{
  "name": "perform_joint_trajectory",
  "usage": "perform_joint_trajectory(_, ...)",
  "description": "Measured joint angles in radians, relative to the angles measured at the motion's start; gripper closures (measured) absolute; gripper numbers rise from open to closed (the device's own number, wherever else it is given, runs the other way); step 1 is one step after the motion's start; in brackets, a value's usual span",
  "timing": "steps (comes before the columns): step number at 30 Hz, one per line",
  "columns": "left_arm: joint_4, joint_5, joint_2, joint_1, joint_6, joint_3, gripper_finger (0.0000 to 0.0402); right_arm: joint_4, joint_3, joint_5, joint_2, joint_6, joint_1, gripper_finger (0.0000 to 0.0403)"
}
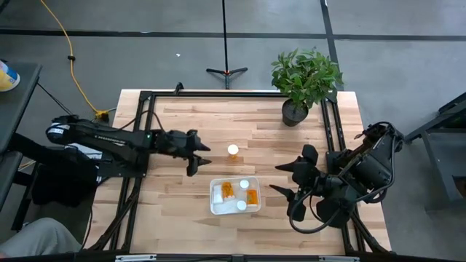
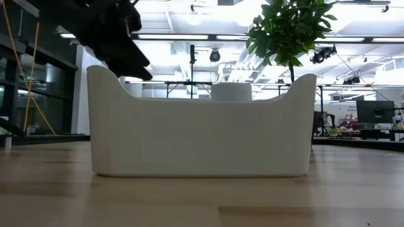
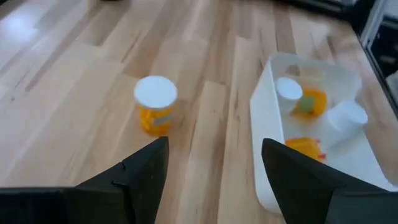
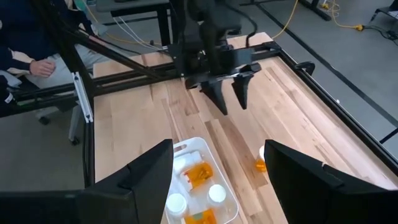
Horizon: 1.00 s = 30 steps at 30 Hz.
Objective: Pick and place pill bottles into a basket
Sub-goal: Put the orange pill bottle into the white bin
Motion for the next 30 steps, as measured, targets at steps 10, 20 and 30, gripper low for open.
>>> perform_joint_trajectory(10, 0.124, 0.055, 0.037, 0.121, 0.003, 0.000, 0.0028, -0.002, 0.000, 0.003, 0.000, -0.002, 0.000, 0.0160)
perform_joint_trajectory(20, 0.026, 0.074, 0.240, 0.123, 0.138, 0.130, 0.0012, -0.004, 0.000, 0.002, 0.000, -0.001, 0.000, 0.0160)
perform_joint_trajectory(30, -0.253, 0.067, 0.433, 0.123, 0.353, 0.370, 0.0014, -0.004, 0.001, -0.017, 0.000, 0.005, 0.000, 0.0160)
